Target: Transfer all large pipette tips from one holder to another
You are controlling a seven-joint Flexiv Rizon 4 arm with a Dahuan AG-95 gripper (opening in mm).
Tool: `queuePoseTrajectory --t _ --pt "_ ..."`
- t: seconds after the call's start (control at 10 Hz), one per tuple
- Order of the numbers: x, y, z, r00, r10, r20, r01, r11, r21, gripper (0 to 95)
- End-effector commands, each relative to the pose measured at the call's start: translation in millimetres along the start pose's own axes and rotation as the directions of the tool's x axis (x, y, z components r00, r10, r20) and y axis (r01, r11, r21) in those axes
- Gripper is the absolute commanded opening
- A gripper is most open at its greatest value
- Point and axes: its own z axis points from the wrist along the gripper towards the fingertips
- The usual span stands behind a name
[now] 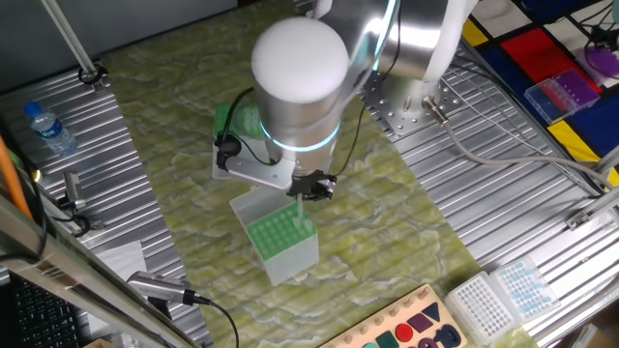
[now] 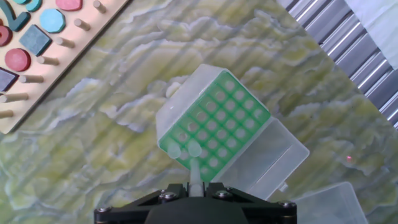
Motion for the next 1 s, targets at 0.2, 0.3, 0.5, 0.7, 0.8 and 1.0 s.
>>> queuePoseTrajectory --t 0.2,0.3,0.5,0.7,0.8,1.0 --pt "-3.2 3.8 -2.9 1.0 0.007 -0.005 -0.007 1.0 -0.002 0.0" --pt "-3.7 5.2 -4.9 1.0 0.009 -0.006 -0.009 1.0 -0.004 0.0" --pt "-4.9 8.3 -9.1 1.0 0.013 -0.013 -0.013 1.0 -0.007 0.0" --pt "-7.7 13.3 -12.8 1.0 0.022 -0.016 -0.022 1.0 -0.008 0.0" --pt "-8.8 16.3 -15.8 1.0 0.026 -0.016 -0.027 1.0 -0.011 0.0" --pt "-10.1 20.0 -24.2 0.999 0.031 -0.023 -0.032 0.999 -0.017 0.0"
